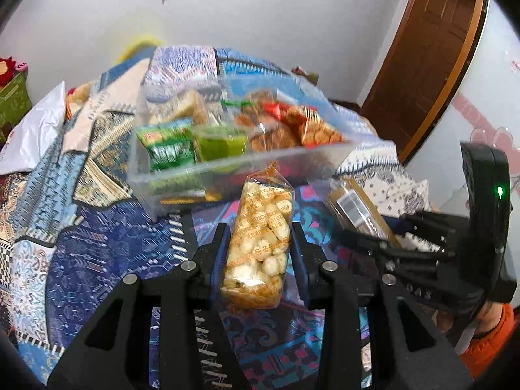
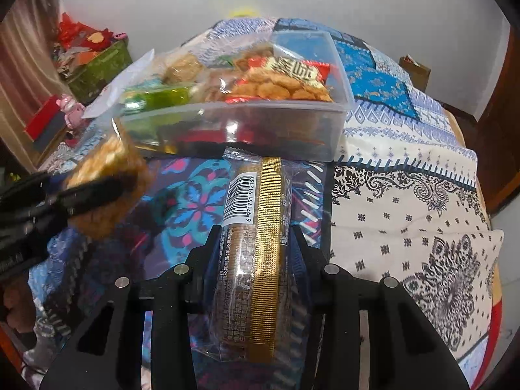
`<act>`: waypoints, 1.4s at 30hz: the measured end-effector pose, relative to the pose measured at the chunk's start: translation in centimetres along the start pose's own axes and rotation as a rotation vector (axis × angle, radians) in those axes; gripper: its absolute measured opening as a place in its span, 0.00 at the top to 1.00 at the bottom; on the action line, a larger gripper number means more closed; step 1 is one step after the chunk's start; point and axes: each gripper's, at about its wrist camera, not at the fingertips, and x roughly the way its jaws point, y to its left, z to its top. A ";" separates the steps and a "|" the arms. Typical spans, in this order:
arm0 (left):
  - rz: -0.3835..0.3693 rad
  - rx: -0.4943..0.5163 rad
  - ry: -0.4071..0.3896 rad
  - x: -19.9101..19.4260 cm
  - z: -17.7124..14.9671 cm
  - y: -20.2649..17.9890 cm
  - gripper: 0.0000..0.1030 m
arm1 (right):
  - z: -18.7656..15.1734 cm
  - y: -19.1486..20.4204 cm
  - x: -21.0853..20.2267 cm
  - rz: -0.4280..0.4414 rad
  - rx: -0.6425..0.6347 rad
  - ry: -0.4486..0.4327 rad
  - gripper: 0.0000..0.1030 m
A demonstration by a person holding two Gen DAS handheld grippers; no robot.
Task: Organize snacks
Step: 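Lift both held snacks and carry them over the clear box, then lower both snacks into the clear box and open both grippers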
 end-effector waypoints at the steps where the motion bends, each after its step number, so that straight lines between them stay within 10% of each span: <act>1: 0.002 -0.003 -0.015 -0.5 0.3 0.1 0.65 | 0.0 0.2 -0.5 0.005 0.000 -0.011 0.64; 25: 0.056 -0.050 -0.221 -4.2 7.6 3.1 0.65 | 8.6 2.9 -4.7 0.052 -0.042 -0.272 0.67; 42: 0.105 -0.099 -0.164 2.7 10.2 6.0 0.65 | 13.8 3.0 1.4 0.089 -0.018 -0.189 0.67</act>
